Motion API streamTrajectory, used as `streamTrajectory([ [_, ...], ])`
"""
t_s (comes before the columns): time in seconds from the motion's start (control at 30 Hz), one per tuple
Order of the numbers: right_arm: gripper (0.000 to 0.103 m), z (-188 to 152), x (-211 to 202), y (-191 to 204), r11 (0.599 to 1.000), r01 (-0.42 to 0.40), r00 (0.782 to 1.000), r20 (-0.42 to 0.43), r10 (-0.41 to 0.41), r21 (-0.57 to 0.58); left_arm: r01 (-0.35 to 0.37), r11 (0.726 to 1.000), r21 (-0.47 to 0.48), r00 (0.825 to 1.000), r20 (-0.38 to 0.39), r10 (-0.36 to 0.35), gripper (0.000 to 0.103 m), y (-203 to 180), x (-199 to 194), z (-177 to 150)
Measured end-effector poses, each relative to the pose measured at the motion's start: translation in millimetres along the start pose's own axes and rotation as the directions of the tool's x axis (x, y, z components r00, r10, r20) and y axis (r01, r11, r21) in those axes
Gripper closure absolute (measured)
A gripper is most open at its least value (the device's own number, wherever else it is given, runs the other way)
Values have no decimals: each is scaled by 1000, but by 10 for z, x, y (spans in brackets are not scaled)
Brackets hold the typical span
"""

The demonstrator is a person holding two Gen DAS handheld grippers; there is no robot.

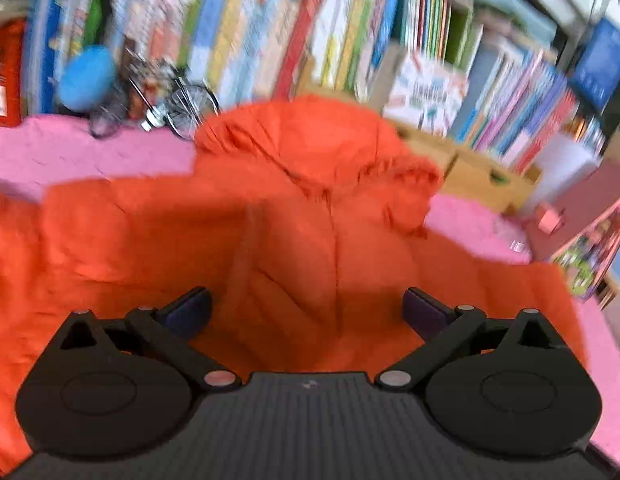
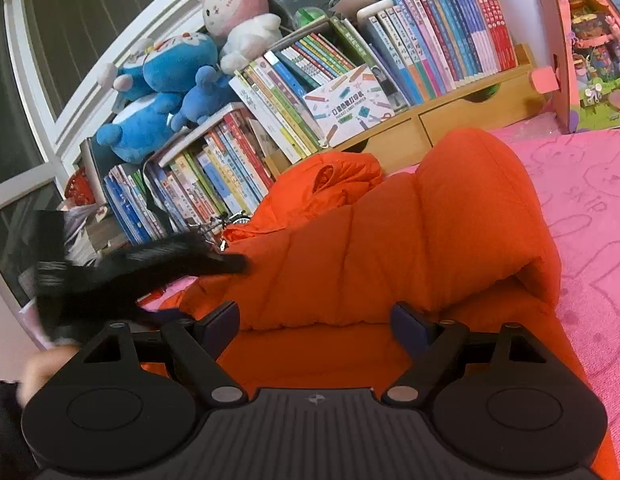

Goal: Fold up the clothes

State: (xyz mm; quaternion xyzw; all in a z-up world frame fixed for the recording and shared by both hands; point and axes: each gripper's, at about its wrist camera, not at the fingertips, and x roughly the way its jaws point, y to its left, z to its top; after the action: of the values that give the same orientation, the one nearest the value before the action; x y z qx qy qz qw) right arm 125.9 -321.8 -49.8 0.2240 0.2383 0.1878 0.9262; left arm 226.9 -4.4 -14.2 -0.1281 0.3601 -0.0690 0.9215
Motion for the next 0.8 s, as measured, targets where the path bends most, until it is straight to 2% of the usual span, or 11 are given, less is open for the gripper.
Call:
streamTrajectory([
  [0.03,20,2,-3,-4,1000,-2,1000,1,2,2,-7,1000,16,1000,17,7,20,-22,1,-29],
  [0.07,20,2,-7,-6,1000,-5,1000,3,5,3,-3,1000,30,999,33,2,50,-46,-13,-43],
  [0.1,20,2,-11,-9,1000,-8,1000,5,8,4,2,999,36,999,43,-4,72,-68,-46,-50],
  [0.13,20,2,-15,-11,1000,-11,1000,6,11,4,-3,999,40,999,54,1,79,-78,-107,-63],
  [0.2,20,4,-16,-18,1000,-19,1000,6,19,8,-81,992,93,991,114,70,89,-155,-252,-64],
  [0.3,20,7,-13,-26,1000,-27,1000,5,27,12,-211,956,205,951,271,151,89,-217,-533,-109],
  [0.37,20,7,-16,-24,1000,-28,1000,7,28,12,-259,934,245,933,312,177,88,-192,-657,-127],
  [0.57,20,5,-16,-54,999,-36,999,11,35,8,-322,919,229,930,257,262,79,149,-650,-230],
  [0.63,20,3,-14,-64,1000,-28,1000,9,28,12,-332,920,207,931,225,286,74,298,-611,-273],
  [0.7,20,0,-6,-77,1000,-21,1000,5,21,23,-341,916,213,930,221,294,60,368,-626,-323],
  [0.8,20,-4,9,-81,999,-13,1000,-1,13,31,-353,908,226,927,219,306,52,463,-654,-397],
])
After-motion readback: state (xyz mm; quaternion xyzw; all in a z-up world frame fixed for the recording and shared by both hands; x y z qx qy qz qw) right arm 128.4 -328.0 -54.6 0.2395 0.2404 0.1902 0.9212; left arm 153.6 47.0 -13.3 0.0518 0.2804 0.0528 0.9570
